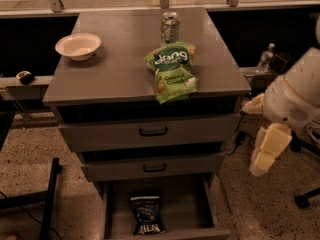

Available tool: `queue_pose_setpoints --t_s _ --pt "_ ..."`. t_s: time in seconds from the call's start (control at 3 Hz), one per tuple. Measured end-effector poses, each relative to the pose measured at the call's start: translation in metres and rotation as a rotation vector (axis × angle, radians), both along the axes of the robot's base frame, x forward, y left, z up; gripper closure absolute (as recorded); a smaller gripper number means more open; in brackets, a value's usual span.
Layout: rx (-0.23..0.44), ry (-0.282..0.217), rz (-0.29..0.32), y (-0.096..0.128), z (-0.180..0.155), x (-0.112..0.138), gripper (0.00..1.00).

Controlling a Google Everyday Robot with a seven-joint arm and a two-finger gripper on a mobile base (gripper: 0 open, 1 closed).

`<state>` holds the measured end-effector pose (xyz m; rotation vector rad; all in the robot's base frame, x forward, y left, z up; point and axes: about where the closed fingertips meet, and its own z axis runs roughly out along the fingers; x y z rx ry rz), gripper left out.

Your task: Pick blue chip bag from bottom drawer and place on counter

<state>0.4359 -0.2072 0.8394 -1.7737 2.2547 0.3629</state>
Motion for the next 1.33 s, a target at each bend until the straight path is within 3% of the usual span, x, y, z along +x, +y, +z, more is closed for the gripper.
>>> queue_pose_setpoints --t_s 0.33,0.67,1.0,1.33 --pt "0.190 0.030 0.052 0.009 -0.050 -0.013 0.00" --pt "0.207 0.025 0.070 0.011 -0.052 -0.013 0.00" --pt "0.314 -0.002 0.042 0.013 -0.078 -0.004 0.00" --pt "0.458 -0.065 0.010 0.021 -0.131 0.001 0.00"
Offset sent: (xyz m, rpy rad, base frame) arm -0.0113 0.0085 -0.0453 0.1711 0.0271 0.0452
